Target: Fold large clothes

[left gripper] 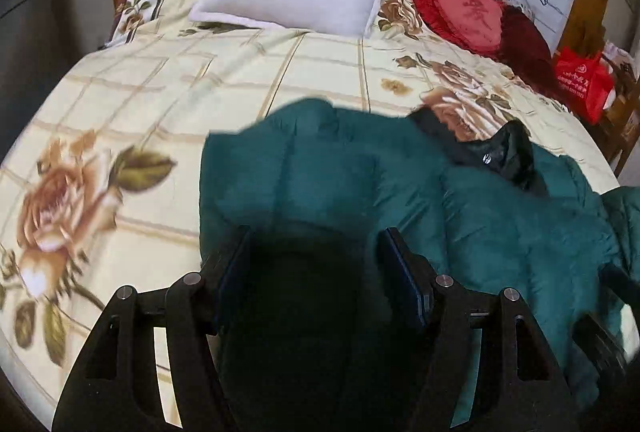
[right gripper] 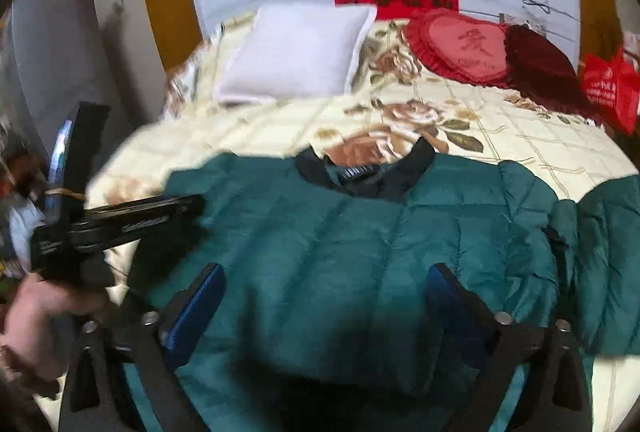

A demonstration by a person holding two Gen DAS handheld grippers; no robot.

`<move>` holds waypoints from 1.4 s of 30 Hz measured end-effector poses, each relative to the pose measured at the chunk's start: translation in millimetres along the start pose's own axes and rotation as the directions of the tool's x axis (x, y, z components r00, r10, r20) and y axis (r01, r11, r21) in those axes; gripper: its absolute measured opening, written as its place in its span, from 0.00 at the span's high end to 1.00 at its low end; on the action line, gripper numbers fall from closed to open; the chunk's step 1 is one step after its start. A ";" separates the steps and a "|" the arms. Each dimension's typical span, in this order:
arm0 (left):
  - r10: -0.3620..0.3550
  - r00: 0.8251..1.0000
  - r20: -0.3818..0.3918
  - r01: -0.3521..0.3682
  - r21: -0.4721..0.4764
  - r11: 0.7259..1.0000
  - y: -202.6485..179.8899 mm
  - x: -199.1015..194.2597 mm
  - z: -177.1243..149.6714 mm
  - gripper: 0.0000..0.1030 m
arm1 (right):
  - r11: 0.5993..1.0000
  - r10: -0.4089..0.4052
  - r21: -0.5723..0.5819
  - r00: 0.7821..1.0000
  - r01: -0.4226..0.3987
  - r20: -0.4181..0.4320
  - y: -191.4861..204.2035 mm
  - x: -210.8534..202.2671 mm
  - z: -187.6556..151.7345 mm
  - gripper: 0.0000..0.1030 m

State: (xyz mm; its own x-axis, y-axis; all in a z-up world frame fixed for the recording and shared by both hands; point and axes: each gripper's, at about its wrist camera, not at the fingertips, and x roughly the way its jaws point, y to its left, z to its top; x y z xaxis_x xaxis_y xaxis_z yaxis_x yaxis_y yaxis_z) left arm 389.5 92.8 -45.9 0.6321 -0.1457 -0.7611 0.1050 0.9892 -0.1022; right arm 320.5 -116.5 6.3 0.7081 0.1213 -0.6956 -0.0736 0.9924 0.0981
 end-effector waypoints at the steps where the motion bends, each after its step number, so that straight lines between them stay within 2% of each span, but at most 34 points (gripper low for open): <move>1: -0.001 1.000 0.004 0.001 -0.005 1.000 -1.0 -0.4 -3.0 0.36 | 1.000 -0.017 0.004 0.999 0.017 -0.044 -7.1 9.4 -4.1 0.06; 3: -0.006 1.000 -0.005 0.006 -0.026 1.000 1.9 -2.9 -9.4 0.36 | 0.999 -0.029 0.037 0.991 0.034 -0.128 -29.7 24.0 -16.4 0.07; 7: -0.002 1.000 -0.006 0.002 -0.015 1.000 -9.6 -4.8 -18.8 0.36 | 0.980 -0.139 0.115 0.976 0.160 -0.170 -99.3 17.0 -35.1 0.07; 9: 0.026 1.000 0.007 -0.026 0.005 1.000 -15.8 -5.6 -21.7 0.35 | 0.977 -0.084 0.178 0.984 0.113 -0.160 -122.6 15.1 -41.1 0.07; 11: 0.037 0.999 -0.003 -0.037 -0.003 0.999 -15.7 -5.6 -19.9 0.30 | 0.987 -0.112 0.096 0.979 0.129 -0.170 -114.0 16.9 -42.3 0.03; 13: 0.026 0.999 -0.019 -0.026 -0.028 0.999 -10.4 -12.1 -17.0 0.30 | 0.988 -0.124 0.069 0.976 0.138 -0.179 -108.3 21.2 -40.7 0.00; 15: 0.016 1.000 -0.001 -0.016 -0.055 0.998 -2.9 -31.8 -16.9 0.30 | 0.989 -0.112 0.071 0.975 0.127 -0.191 -111.1 18.5 -40.6 0.00; 17: 0.004 1.000 0.023 -0.003 -0.050 0.999 0.0 -49.2 -20.6 0.30 | 0.991 -0.108 0.060 0.974 0.122 -0.201 -109.7 7.3 -35.5 0.07; 19: 0.015 0.999 0.033 -0.014 -0.020 1.000 -1.2 -56.2 -28.1 0.30 | 0.983 -0.136 0.104 0.983 0.149 -0.126 -111.3 -17.4 -32.8 0.07; 20: 0.035 0.999 0.012 -0.035 0.000 0.999 -2.9 -51.6 -33.8 0.30 | 0.979 -0.144 0.136 0.987 0.153 -0.074 -113.6 -32.5 -31.8 0.07; 21: 0.047 0.998 -0.045 -0.046 0.013 0.999 -4.4 -39.8 -39.5 0.30 | 0.974 -0.146 0.169 0.989 0.150 -0.037 -114.0 -44.4 -32.7 0.07; 22: 0.048 0.995 -0.089 -0.047 0.010 0.999 -4.0 -31.1 -42.8 0.29 | 0.973 -0.141 0.179 0.989 0.146 -0.041 -111.8 -45.8 -34.6 0.07; 24: 0.019 0.994 -0.108 -0.026 -0.060 0.998 4.0 -27.4 -44.3 0.28 | 0.978 -0.124 0.156 0.988 0.137 -0.091 -105.0 -36.5 -40.8 0.07; 25: 0.009 0.993 -0.118 -0.018 -0.077 0.997 6.3 -28.5 -42.7 0.27 | 0.983 -0.110 0.130 0.983 0.129 -0.145 -101.5 -25.2 -47.7 0.07; 26: 0.002 0.992 -0.123 -0.014 -0.093 0.996 9.1 -32.7 -40.5 0.27 | 0.984 -0.128 0.089 0.960 0.154 -0.251 -99.6 -6.2 -59.1 0.04; 27: 0.006 0.994 -0.108 -0.016 -0.092 0.996 10.3 -40.6 -39.2 0.27 | 0.982 -0.147 0.080 0.952 0.174 -0.269 -100.2 -1.1 -62.0 0.04; 30: 0.010 0.999 -0.033 -0.011 -0.045 0.999 8.6 -71.6 -44.2 0.27 | 0.970 -0.139 0.165 0.966 0.177 -0.218 -111.6 -21.8 -59.9 0.04; 32: -0.004 1.000 0.011 0.005 -0.034 0.999 10.4 -96.9 -62.0 0.27 | 0.965 -0.126 0.208 0.979 0.158 -0.159 -120.3 -50.6 -62.0 0.04; 34: -0.036 0.999 0.018 0.037 -0.042 0.998 13.0 -110.7 -85.7 0.27 | 0.966 -0.113 0.220 0.985 0.140 -0.130 -126.9 -77.3 -73.4 0.04; 36: -0.056 0.998 0.004 0.056 -0.059 0.997 14.6 -113.2 -117.8 0.27 | 0.967 -0.111 0.215 0.986 0.136 -0.122 -134.1 -100.7 -102.1 0.04; 38: -0.031 0.999 -0.038 0.030 -0.031 0.999 12.6 -102.8 -137.1 0.27 | 0.977 -0.104 0.173 0.987 0.124 -0.122 -135.0 -104.0 -134.6 0.04; 39: -0.030 0.999 -0.043 0.029 -0.036 0.999 14.8 -102.7 -142.0 0.27 | 0.978 -0.140 0.131 0.979 0.160 -0.149 -136.7 -100.2 -153.6 0.04; 40: -0.029 1.000 -0.009 0.028 -0.048 0.998 16.8 -109.2 -142.6 0.27 | 0.975 -0.143 0.148 0.976 0.168 -0.164 -139.1 -99.6 -161.6 0.06; 41: -0.007 1.000 0.009 0.007 -0.065 0.998 20.0 -113.3 -144.1 0.27 | 0.966 -0.133 0.208 0.985 0.154 -0.112 -144.7 -112.6 -166.1 0.06; 42: 0.001 1.000 -0.011 -0.002 -0.078 0.997 22.2 -111.2 -145.8 0.27 | 0.952 -0.167 0.251 0.984 0.176 -0.059 -148.4 -126.3 -171.6 0.06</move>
State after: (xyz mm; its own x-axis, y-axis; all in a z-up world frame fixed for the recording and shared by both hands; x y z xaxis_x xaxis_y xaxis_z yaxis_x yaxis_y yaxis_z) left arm 209.6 133.2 -57.0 0.6234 -0.1443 -0.7685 0.0435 0.9877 -0.1501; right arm 121.5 -275.9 -42.5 0.6677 -0.0451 -0.7431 0.2312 0.9614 0.1494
